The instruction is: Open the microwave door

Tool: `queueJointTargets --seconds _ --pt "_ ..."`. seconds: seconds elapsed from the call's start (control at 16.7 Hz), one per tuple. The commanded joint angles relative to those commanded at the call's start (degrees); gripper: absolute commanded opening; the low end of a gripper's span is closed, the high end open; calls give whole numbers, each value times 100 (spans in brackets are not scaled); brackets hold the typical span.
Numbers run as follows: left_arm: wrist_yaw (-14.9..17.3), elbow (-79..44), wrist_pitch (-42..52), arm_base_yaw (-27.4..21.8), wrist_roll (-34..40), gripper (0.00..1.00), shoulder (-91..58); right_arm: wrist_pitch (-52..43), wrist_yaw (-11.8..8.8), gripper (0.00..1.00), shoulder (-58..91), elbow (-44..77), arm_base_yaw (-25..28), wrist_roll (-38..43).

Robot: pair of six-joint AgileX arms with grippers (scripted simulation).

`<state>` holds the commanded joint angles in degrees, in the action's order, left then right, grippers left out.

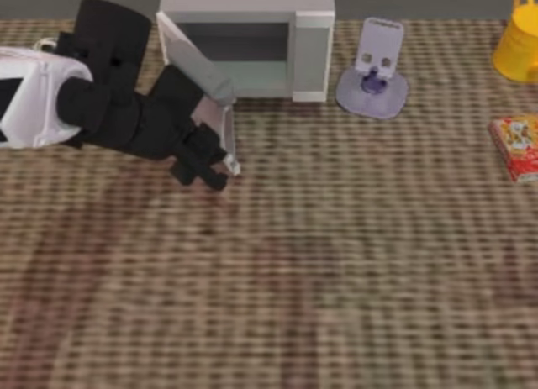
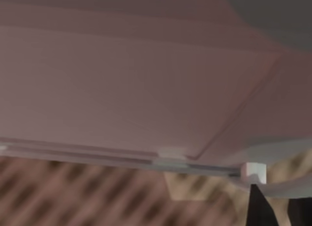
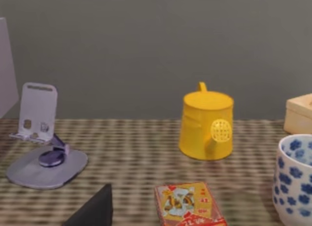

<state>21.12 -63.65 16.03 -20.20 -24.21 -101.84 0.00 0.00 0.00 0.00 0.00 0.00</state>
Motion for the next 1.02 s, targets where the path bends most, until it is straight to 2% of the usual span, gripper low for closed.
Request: queueJointTargets --seconds 0.36,1.02 --pt "0 0 0 0 0 0 0 0 0 100 0 0 0 0" --pt "272 -7 185 173 -418 0 16 0 0 100 0 0 0 0"
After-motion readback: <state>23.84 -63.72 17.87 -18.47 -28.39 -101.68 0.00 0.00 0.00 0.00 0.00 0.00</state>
